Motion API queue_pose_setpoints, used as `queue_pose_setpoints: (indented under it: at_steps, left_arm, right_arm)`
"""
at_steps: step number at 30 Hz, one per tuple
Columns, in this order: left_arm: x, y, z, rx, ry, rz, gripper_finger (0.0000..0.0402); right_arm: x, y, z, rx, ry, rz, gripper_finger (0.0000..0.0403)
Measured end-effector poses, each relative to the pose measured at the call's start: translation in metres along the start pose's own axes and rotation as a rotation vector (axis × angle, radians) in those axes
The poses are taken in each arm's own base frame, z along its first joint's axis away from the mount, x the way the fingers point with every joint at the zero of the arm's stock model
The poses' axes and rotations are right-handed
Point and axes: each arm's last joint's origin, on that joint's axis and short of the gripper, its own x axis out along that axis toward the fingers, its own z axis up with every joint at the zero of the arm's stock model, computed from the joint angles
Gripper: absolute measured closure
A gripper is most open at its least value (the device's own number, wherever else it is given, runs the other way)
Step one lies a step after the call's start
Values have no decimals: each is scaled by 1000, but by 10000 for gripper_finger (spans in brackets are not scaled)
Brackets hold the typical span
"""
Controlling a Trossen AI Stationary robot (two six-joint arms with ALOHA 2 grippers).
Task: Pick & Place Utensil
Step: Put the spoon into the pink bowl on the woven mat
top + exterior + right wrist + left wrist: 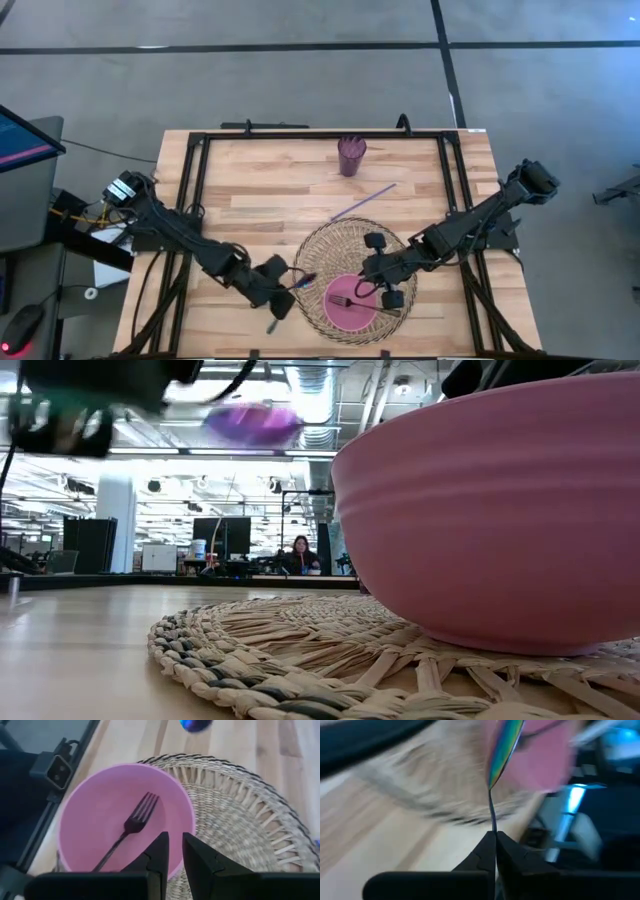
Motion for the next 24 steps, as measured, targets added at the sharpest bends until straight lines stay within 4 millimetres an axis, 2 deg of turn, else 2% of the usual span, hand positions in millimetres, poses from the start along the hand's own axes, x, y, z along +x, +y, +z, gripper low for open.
queue_pose_setpoints:
  at_steps: [4, 9, 13, 19, 24]
  left_arm:
    - [-3, -23, 15, 60, -46, -196, 397]
    - [0, -35, 27, 65, -47, -372, 397]
    - [21, -27, 32, 25, 5, -364, 397]
    - [66, -14, 44, -162, 95, -441, 392]
    - [80, -7, 56, -263, 156, -493, 390]
  right_arm:
    - [0, 1, 0, -1, 9, 36, 355]
    - [0, 3, -1, -6, 8, 39, 355]
    - [0, 3, 0, -3, -1, 39, 355]
    - [-1, 6, 3, -2, -36, 48, 355]
    - [-3, 17, 3, -23, -57, 78, 355]
